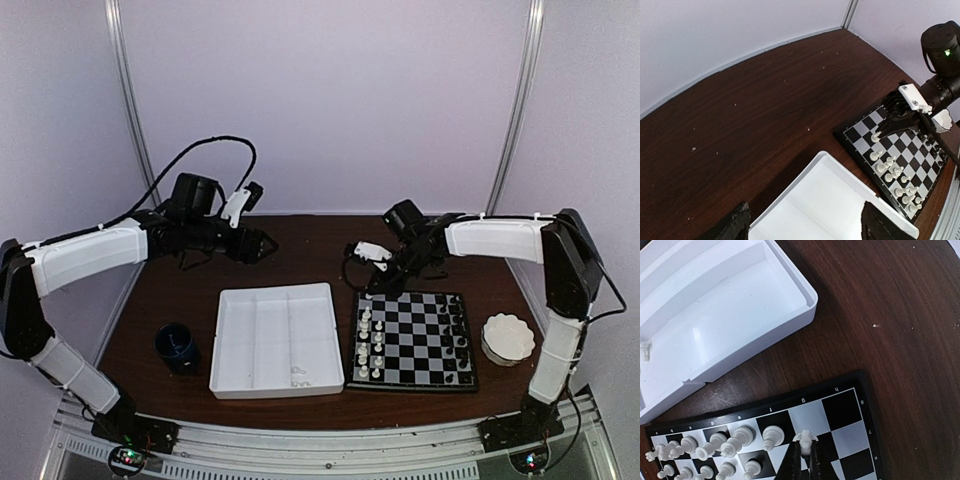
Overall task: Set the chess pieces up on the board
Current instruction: Place the knight on b1.
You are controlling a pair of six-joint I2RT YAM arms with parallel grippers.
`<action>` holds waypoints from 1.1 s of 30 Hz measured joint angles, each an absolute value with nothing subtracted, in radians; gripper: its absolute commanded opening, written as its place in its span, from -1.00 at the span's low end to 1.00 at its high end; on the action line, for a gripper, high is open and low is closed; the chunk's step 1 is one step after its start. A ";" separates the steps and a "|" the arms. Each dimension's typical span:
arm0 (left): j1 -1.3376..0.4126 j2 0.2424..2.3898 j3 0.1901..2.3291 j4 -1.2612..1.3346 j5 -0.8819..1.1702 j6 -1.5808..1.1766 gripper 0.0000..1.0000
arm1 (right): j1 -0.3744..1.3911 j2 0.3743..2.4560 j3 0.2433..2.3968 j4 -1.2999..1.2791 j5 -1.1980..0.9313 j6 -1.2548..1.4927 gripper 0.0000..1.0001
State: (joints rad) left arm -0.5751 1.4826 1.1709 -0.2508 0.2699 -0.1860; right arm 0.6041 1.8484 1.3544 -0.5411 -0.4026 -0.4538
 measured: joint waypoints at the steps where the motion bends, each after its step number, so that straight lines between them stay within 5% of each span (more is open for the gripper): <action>1: -0.565 1.483 1.156 -0.251 0.274 -0.191 0.52 | 0.604 1.863 1.360 -0.541 -0.400 -0.456 -1.00; 33: -0.511 1.463 1.131 -0.232 0.342 -0.228 0.46 | 0.606 1.977 1.409 -0.541 -0.392 -0.468 -0.94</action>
